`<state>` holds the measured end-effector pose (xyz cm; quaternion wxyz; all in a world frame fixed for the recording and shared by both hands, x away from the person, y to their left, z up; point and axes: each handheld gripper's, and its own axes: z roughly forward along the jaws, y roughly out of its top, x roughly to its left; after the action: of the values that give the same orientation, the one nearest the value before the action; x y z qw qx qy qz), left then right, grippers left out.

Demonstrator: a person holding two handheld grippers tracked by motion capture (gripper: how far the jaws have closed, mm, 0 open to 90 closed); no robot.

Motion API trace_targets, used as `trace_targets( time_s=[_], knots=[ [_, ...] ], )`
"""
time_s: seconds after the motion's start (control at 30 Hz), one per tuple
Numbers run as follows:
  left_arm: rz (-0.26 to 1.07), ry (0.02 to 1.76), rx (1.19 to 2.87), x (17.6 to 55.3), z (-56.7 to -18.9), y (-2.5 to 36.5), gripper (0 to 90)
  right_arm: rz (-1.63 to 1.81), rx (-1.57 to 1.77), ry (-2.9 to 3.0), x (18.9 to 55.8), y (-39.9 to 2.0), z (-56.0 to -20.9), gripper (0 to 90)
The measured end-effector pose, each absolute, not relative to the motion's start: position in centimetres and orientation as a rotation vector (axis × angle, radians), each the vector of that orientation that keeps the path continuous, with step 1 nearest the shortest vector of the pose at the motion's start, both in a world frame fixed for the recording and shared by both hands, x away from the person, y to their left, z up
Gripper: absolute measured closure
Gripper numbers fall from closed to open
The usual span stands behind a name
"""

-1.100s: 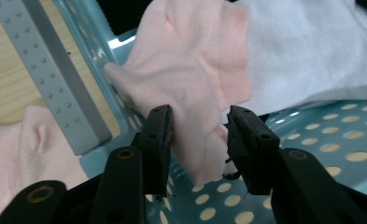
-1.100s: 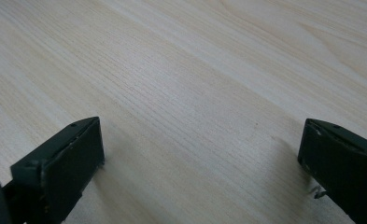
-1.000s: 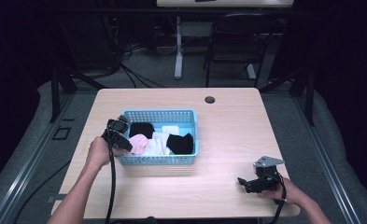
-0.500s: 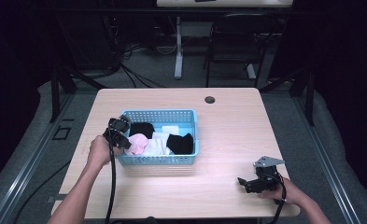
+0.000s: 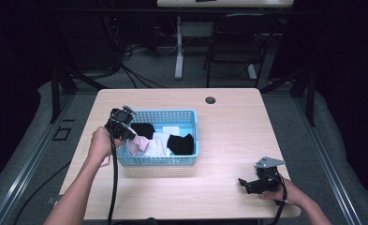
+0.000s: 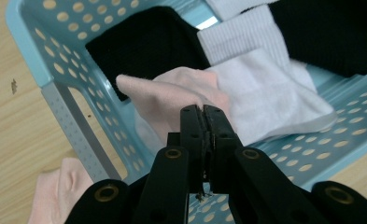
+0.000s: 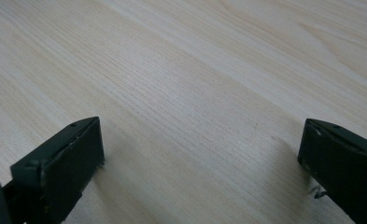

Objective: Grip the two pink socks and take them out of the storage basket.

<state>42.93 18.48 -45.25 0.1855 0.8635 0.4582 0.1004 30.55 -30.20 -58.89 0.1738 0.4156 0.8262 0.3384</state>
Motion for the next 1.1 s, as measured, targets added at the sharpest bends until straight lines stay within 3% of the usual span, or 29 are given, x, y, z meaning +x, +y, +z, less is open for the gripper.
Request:
trace_targets(
  time_s=[0.67,1.1],
  knots=[
    [0.318,1.187,2.438,42.7,-40.4,17.4,87.4,0.959,1.180,2.344,30.6,-30.2,-58.9,0.0],
    [0.315,1.158,2.445,42.0,-36.9,18.8,87.3,0.959,1.179,2.343,30.6,-30.2,-58.9,0.0]
  ],
)
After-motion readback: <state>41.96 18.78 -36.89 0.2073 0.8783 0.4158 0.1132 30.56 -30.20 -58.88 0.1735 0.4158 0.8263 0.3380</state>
